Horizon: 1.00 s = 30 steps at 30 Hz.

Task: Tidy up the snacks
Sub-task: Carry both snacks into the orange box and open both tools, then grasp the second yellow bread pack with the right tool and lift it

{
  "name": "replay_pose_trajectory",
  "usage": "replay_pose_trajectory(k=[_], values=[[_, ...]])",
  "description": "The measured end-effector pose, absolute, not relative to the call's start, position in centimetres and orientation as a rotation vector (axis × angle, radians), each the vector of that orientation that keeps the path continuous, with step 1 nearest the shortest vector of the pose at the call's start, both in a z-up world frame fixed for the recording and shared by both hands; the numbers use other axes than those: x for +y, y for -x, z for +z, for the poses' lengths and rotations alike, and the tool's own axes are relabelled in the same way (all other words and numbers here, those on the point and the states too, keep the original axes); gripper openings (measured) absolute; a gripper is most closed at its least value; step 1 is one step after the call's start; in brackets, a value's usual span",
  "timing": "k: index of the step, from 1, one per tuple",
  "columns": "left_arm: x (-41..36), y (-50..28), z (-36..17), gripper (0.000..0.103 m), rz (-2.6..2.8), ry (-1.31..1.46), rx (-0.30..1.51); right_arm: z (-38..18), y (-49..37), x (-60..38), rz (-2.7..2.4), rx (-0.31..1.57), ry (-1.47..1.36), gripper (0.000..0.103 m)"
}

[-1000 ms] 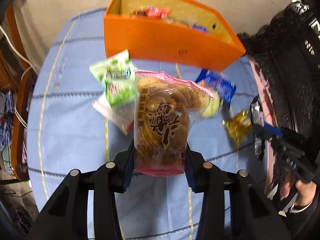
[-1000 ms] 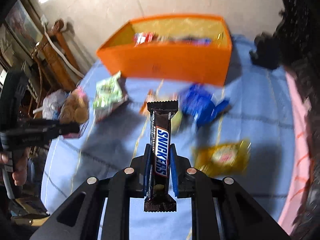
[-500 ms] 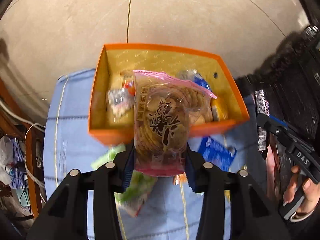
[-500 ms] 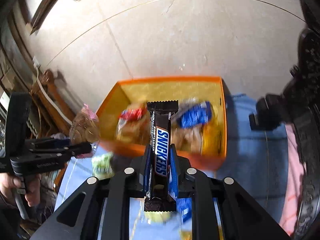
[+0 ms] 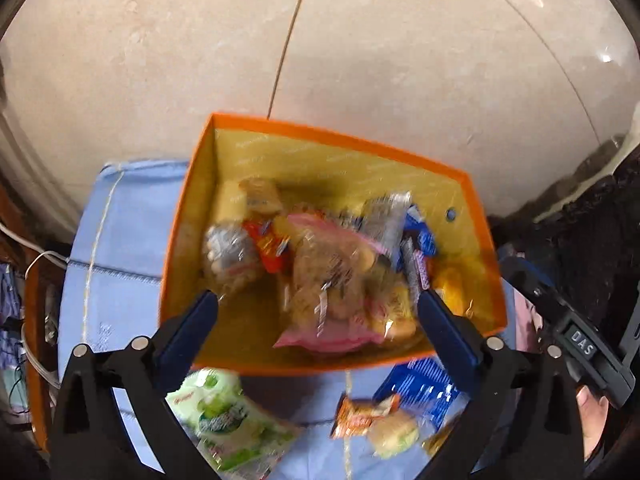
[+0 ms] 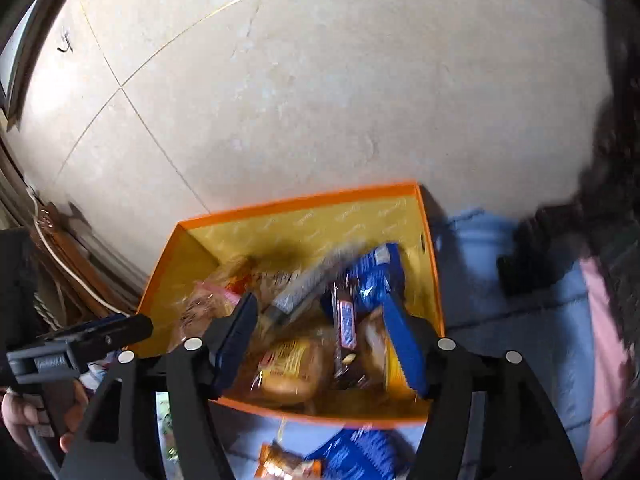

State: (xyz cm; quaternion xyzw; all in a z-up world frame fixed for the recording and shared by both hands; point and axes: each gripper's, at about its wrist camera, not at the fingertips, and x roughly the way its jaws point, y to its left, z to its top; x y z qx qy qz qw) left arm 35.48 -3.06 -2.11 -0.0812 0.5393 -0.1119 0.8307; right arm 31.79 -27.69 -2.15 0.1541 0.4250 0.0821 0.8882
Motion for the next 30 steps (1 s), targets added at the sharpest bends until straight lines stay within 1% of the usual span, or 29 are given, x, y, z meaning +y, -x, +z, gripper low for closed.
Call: replay_pose_trajectory(k=[4, 5, 7, 11, 17, 21, 24, 30], values=[[-2.2, -32.3, -2.0, 0.098, -0.227, 0.088, 1.141, -3.3, -27.7, -28.5, 0.196, 0.916, -0.363, 0.076], [-2.1, -31.3, -2.0, 0.098, -0.220, 0.058, 1.141, -3.5, -26.6, -28.6, 0.187, 0.920, -0.364, 0.081], [-1.7, -29.9, -2.2, 0.098, -0.221, 0.034, 1.158, -4.1, -23.7, -29.2, 0.163, 0.935, -0.372, 0.088], [-0.3, -26.3, -3.2, 0.098, -0.199, 0.026, 1.204, -5.5, -18.9, -30.4, 0.137, 0.989, -0.410, 0.089], [2.1, -20.6, -5.2, 0.098, -0.160, 0.061, 1.273, -7.0, -12.2, -30.8, 0.092, 1.068, -0.396, 0.095], [3.2, -17.0, -6.3, 0.098, -0.146, 0.110, 1.304, -8.0, -8.9, -31.2, 0.072, 1.107, -0.400, 0.095], [2.6, -15.1, -7.0, 0.098, -0.155, 0.081, 1.319, -8.9, -7.4, -32.0, 0.053, 1.127, -0.445, 0.095], [-0.6, -13.5, -7.0, 0.098, -0.207, -0.002, 1.323, -10.3, -5.9, -32.7, 0.039, 1.153, -0.475, 0.095]])
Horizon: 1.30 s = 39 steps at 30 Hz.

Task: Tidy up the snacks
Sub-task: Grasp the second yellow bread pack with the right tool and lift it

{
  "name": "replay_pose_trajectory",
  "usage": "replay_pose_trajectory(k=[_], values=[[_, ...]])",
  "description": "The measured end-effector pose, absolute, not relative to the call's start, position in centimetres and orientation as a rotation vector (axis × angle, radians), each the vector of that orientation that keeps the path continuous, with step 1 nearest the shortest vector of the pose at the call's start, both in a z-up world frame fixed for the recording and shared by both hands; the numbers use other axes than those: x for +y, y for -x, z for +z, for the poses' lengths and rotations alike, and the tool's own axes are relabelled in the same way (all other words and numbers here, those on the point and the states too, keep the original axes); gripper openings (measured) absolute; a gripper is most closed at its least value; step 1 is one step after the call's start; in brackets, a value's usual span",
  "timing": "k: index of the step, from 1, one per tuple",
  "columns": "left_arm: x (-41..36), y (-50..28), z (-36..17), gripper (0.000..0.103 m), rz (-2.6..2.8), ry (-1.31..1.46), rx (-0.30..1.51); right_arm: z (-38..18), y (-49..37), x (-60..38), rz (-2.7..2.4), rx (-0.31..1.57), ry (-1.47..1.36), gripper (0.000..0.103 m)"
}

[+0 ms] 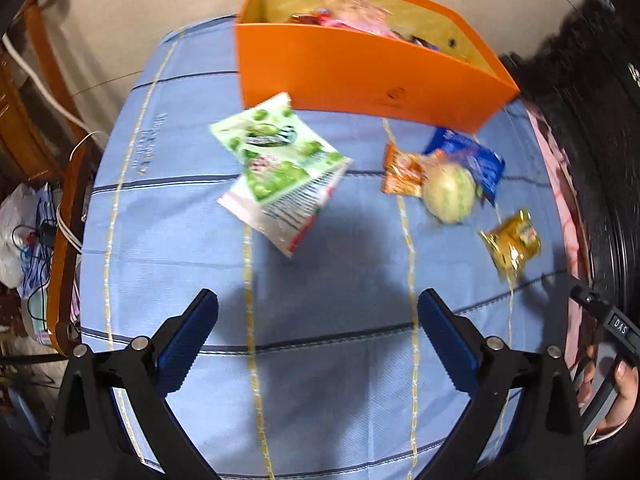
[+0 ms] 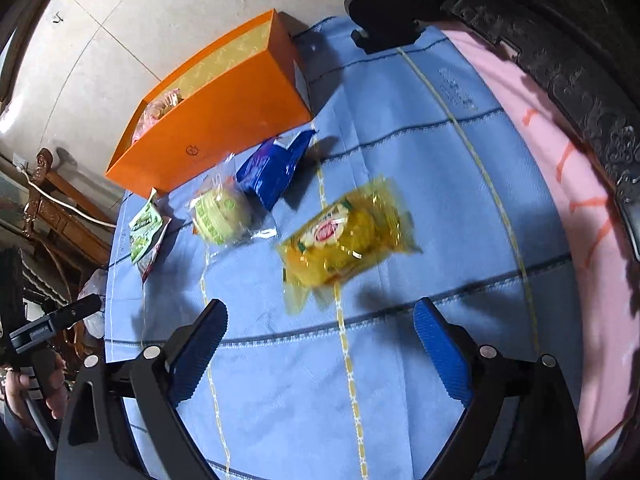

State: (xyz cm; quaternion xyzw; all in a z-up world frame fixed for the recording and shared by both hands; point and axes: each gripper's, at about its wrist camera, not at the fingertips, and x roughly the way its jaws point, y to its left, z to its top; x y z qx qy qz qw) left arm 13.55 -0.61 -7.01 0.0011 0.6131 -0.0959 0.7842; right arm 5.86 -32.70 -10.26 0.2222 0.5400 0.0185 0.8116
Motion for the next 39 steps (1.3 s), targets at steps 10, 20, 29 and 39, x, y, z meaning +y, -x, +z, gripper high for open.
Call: replay_pose_trajectory(k=[10, 20, 29, 39], values=[[-5.9, -15.8, -7.6, 0.098, -0.276, -0.037, 1.337, -11.6, -7.3, -33.0, 0.013, 1.174, -0.421, 0.095], [-9.3, -18.9, -10.9, 0.098, -0.301, -0.019, 1.411, -15.1, -11.3, -32.2, 0.006, 1.255, -0.370, 0.095], [-8.5, -18.8, -12.2, 0.098, -0.279, 0.006, 1.444, -16.6, -13.2, -28.9, 0.063, 1.254, -0.170, 0.052], [-10.7, -19.2, -11.6, 0.098, -0.326, 0.013, 1.425, -12.7, -9.3, -30.2, 0.150, 1.158, -0.288, 0.040]])
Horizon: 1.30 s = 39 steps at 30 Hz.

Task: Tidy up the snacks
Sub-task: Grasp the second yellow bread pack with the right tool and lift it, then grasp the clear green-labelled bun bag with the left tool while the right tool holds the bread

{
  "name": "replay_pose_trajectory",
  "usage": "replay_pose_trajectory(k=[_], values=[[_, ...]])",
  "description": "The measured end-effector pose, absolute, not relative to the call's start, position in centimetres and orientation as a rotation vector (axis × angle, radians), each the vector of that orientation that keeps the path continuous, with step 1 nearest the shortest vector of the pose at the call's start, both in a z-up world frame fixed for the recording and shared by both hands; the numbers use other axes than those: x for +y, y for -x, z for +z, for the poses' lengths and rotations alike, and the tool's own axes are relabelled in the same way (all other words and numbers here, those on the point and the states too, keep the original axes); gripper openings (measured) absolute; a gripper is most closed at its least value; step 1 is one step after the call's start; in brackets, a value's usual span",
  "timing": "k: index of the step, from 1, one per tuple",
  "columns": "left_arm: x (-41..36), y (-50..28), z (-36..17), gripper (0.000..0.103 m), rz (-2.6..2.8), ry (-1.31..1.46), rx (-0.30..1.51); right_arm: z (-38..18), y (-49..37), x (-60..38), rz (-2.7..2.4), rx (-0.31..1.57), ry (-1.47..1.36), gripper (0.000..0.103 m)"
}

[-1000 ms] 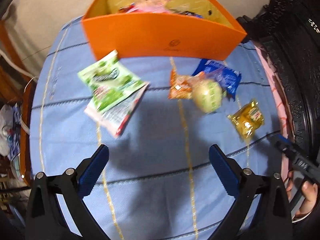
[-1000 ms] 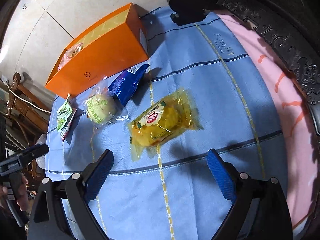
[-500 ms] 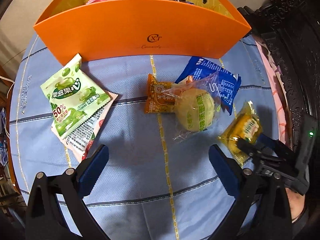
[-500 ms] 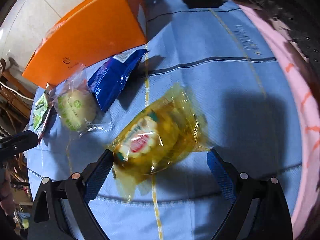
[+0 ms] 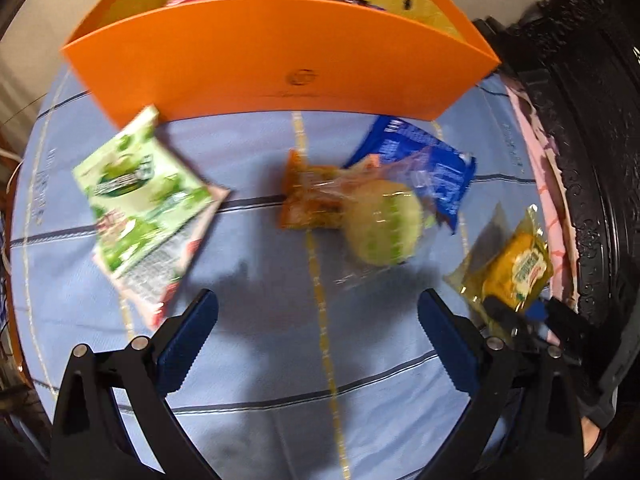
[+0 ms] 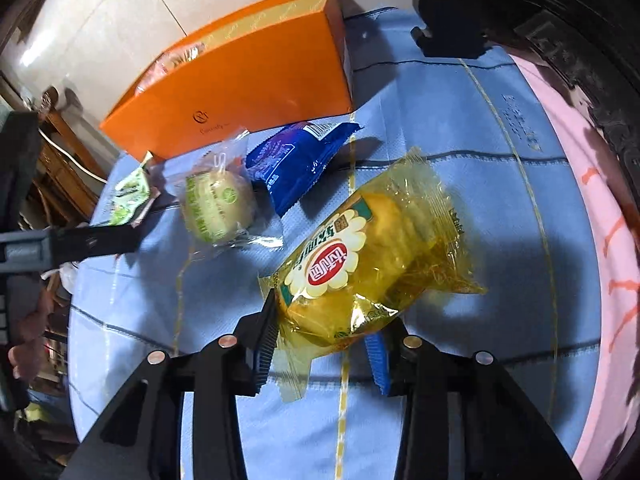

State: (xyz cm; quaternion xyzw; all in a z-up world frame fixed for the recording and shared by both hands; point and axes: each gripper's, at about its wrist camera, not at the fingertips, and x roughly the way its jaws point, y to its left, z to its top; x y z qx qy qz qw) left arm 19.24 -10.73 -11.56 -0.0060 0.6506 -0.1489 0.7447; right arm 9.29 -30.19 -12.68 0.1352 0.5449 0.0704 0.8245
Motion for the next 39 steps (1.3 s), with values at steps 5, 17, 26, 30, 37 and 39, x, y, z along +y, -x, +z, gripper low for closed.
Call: replay_pose_trajectory(k=[5, 17, 26, 30, 37, 39], values=[[-12.6, -19.5, -13.3, 0.098, -0.255, 0.072, 1.485, -12.9, -8.4, -31.2, 0.156, 1.158, -0.334, 0.040], [-14.2, -21.7, -14.9, 0.098, -0.136, 0.191, 1.540, -12.8, -9.1, -31.9, 0.220, 1.161, -0.358, 0.040], [-15.4, -22.4, -17.1, 0.053, -0.183, 0.240, 1.581, -11.6, -9.4, -30.7, 0.248, 1.153, -0.333, 0.040], [-15.2, -21.8, -16.2, 0.045, -0.176, 0.173, 1.510, -11.2, -9.0, -30.3, 0.247, 1.150, -0.332, 0.040], [-12.8, -19.2, -11.6, 0.043, -0.208, 0.035, 1.368, -10.1, -7.8, -29.7, 0.254, 1.134, -0.335, 0.040], [-11.7, -18.0, -10.5, 0.043, -0.228, 0.026, 1.348, -10.0, -7.6, -29.6, 0.252, 1.128, -0.342, 0.040]])
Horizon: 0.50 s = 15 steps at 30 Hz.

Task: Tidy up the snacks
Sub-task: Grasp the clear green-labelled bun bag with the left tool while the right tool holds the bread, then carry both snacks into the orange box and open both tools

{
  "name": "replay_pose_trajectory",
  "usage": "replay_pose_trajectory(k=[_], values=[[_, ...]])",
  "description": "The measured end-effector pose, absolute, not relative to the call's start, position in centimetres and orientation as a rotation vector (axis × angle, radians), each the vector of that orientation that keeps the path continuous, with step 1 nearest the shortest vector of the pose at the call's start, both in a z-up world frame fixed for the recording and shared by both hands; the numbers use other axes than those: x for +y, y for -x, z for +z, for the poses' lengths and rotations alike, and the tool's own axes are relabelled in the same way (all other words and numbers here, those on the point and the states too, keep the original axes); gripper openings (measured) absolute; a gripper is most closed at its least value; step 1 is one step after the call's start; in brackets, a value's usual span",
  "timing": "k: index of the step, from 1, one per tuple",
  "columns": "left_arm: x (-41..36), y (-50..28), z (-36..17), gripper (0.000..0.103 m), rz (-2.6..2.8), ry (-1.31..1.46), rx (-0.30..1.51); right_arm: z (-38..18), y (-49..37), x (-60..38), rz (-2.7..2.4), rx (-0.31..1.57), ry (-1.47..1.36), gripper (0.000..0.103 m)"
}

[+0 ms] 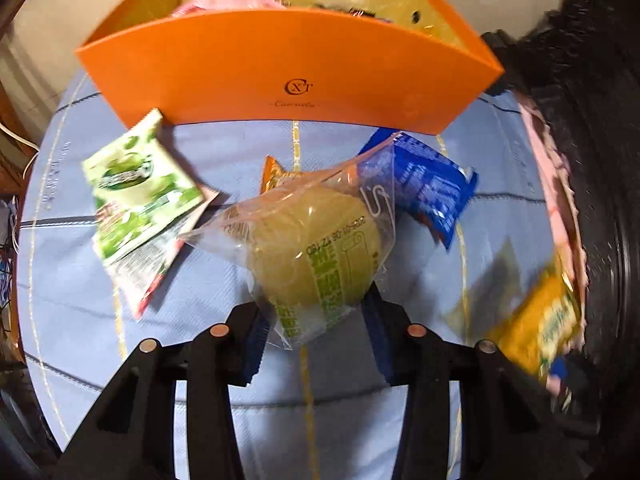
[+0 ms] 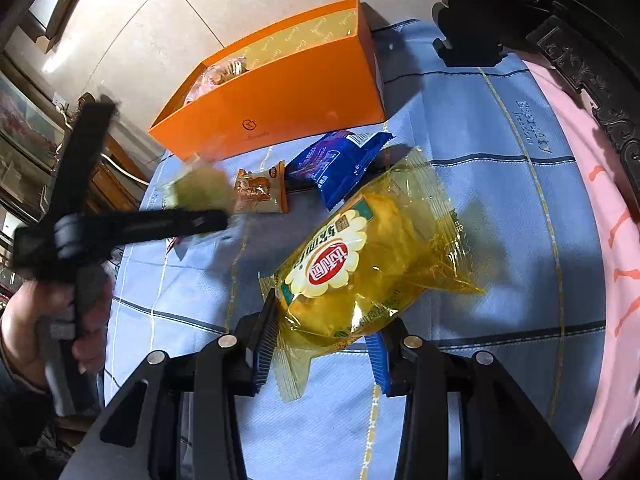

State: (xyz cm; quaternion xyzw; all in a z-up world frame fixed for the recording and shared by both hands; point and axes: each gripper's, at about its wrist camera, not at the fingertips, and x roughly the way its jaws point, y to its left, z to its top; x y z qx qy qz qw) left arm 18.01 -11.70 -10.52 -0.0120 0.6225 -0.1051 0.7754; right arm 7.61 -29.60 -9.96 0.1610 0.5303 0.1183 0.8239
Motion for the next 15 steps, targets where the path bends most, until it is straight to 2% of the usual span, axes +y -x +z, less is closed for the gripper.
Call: replay_pose_trajectory(k=[9, 15], values=[[-6.8, -15.0, -7.8, 0.043, -0.188, 0.024, 1.315, -7.8, -8.0, -27.7, 0.303, 1.094, -0.322, 0.040], [-4.6, -17.6, -2.7, 0.043, -0.182, 0.048, 1.211, -3.5, -11.3, -26.2, 0.352, 1.008, -0.299, 0.040]])
